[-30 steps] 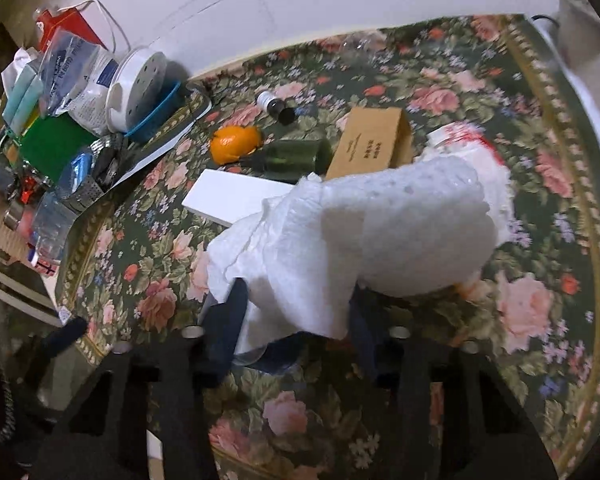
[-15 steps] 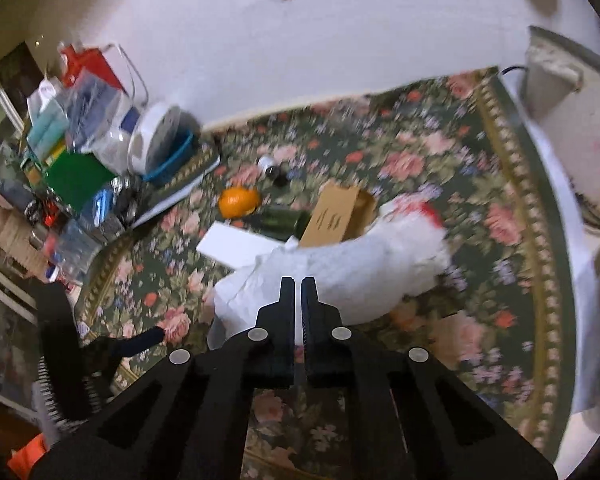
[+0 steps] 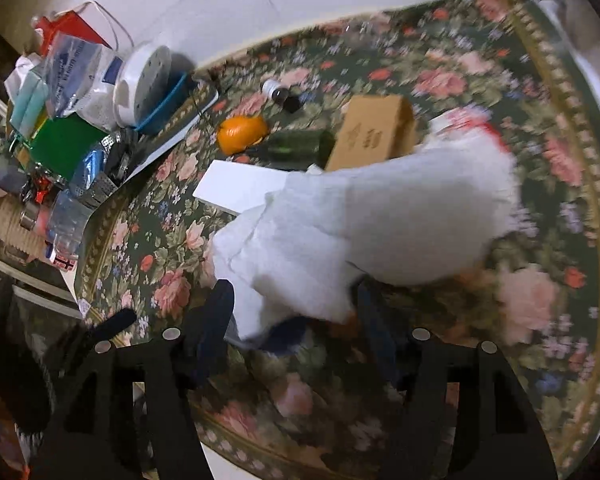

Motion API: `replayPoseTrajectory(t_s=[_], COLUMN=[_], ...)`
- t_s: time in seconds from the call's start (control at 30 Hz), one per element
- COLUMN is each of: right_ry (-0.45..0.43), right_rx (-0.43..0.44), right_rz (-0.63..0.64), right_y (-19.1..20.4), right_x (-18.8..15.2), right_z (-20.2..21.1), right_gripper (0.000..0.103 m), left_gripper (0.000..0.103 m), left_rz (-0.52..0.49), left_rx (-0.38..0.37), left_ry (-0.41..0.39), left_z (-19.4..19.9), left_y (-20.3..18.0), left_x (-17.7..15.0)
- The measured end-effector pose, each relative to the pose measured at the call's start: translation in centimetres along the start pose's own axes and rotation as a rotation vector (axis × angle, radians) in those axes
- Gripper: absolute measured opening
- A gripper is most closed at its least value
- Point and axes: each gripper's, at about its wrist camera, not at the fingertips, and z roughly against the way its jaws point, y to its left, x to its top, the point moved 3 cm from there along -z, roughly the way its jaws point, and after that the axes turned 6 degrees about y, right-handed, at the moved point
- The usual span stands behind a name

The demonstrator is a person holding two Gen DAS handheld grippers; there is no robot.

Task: Collect trash
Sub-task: 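Lift the white paper towel with the right gripper off the cloth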

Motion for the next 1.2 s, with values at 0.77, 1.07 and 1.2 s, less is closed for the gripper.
replayPoseTrajectory(t_s=[0.77,1.07,1.2], right_ry=[-0.224,-0.171,-0.142], right_rx=[-0.069,-0.11,-0.113], right_rz=[0.118,0.067,0.053], right_y=[2.0,-1.9,-3.1], right_x=[1.7,-1.1,-2.3], right_z=[9.5,9.7,9.3], right_gripper=[0.006,0.006,0.006], left_gripper=[0.099,0.077,0.062], left_rz=[0.001,-0.017,-0.014], left_rx=[-0.09,-0.024,-0.027], left_ry=[0.014,0.051,0.053], left_z=[-1.9,-5.2,-5.5], left_y=[-4.2,-5.6,-5.7], left_x=[3.1,4.5,4.1])
